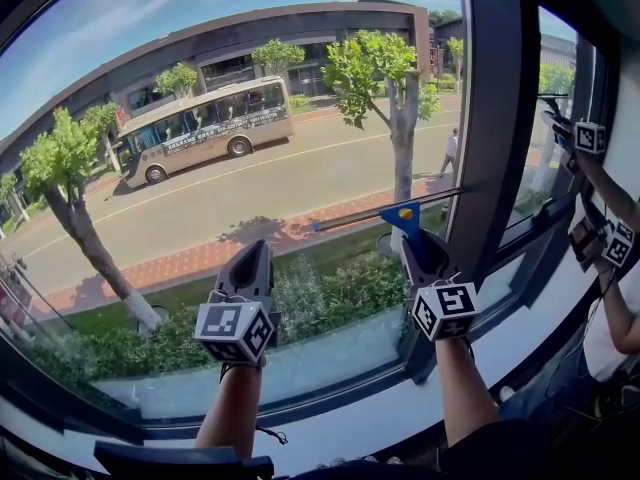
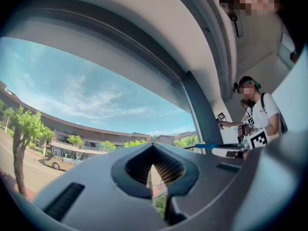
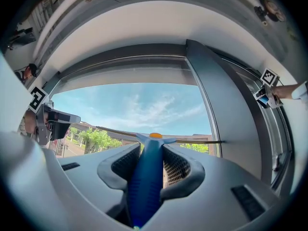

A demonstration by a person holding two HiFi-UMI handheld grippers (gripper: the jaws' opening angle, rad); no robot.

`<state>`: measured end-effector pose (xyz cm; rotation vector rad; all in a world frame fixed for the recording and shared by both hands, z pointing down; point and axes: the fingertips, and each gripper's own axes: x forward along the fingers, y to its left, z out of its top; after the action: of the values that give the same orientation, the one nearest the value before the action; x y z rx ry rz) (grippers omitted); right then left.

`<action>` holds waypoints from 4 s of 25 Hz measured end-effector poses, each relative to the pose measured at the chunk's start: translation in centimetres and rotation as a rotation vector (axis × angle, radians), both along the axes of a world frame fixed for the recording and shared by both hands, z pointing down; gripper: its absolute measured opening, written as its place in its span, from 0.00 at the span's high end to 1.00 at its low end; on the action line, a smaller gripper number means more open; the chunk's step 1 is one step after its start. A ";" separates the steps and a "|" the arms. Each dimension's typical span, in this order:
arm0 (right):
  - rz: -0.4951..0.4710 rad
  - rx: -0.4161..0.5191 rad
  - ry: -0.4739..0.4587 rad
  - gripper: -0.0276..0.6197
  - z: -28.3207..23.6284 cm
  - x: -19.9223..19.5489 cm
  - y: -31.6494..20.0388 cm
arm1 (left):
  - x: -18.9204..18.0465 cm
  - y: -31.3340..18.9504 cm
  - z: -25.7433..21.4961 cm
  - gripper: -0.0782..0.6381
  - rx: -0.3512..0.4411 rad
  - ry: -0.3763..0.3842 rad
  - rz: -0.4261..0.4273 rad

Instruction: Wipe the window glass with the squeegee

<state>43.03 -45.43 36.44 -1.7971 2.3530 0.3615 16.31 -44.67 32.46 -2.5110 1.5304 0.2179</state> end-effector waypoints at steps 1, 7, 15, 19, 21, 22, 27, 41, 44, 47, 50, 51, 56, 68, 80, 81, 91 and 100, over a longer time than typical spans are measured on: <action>-0.001 -0.005 -0.001 0.74 0.3 0.1 0.0 | 0.2 -0.1 0.1 0.89 -0.003 0.000 0.001; -0.002 -0.015 -0.003 0.74 0.5 0.5 -0.1 | 1.2 -0.3 0.3 0.89 -0.023 0.008 0.010; -0.005 -0.036 -0.017 0.74 1.6 1.1 -0.7 | 2.4 -1.0 1.4 0.89 -0.056 -0.010 0.010; -0.006 -0.047 -0.011 0.74 2.1 1.2 -0.4 | 2.8 -0.9 1.9 0.89 -0.074 -0.010 0.015; -0.006 -0.052 -0.011 0.74 2.2 1.3 -0.2 | 3.1 -0.8 2.1 0.89 -0.081 -0.008 0.019; -0.006 -0.055 -0.011 0.74 2.3 1.2 -0.1 | 3.2 -0.7 2.2 0.89 -0.084 -0.005 0.023; -0.006 -0.077 -0.013 0.74 2.9 1.1 0.2 | 3.3 -0.6 2.3 0.89 -0.090 0.001 0.031; -0.007 -0.206 -0.015 0.74 13.2 -1.0 0.2 | 1.6 -0.8 8.6 0.89 -0.131 -0.015 0.024; -0.014 -0.211 -0.004 0.74 13.4 -0.9 0.4 | 1.8 -0.5 8.8 0.89 -0.147 -0.014 0.019; -0.016 -0.222 0.014 0.74 13.7 -0.8 0.3 | 2.1 -0.5 9.2 0.89 -0.155 -0.016 0.027; -0.018 -0.232 0.023 0.74 13.7 -0.7 0.3 | 2.3 -0.5 10.0 0.89 -0.180 -0.023 0.027; -0.017 -0.235 0.020 0.74 13.7 -0.7 0.3 | 2.3 -0.5 10.4 0.89 -0.191 -0.022 0.025; -0.016 -0.255 0.017 0.74 14.0 -0.5 0.1 | 2.4 -0.8 11.7 0.89 -0.225 -0.022 0.010; -0.009 -0.254 0.034 0.74 11.7 -0.8 0.5 | 1.0 -0.3 10.4 0.89 -0.252 0.003 -0.012; -0.043 -0.238 -0.010 0.74 1.8 -4.6 4.7 | -6.7 3.7 1.6 0.89 -0.235 -0.031 -0.196; -0.053 -0.218 -0.016 0.74 0.3 -5.4 5.1 | -7.7 4.2 0.2 0.89 -0.218 -0.039 -0.203; -0.083 -0.039 -0.037 0.74 -12.6 -15.1 8.3 | -16.8 6.5 -10.9 0.89 -0.048 -0.061 -0.146; -0.073 0.154 -0.034 0.74 -24.7 -24.5 10.6 | -24.6 8.1 -23.0 0.89 0.133 -0.105 -0.066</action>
<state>18.55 -34.86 11.73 -1.6319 2.2924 0.4837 -8.24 -36.57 9.41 -2.3276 1.5032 0.1690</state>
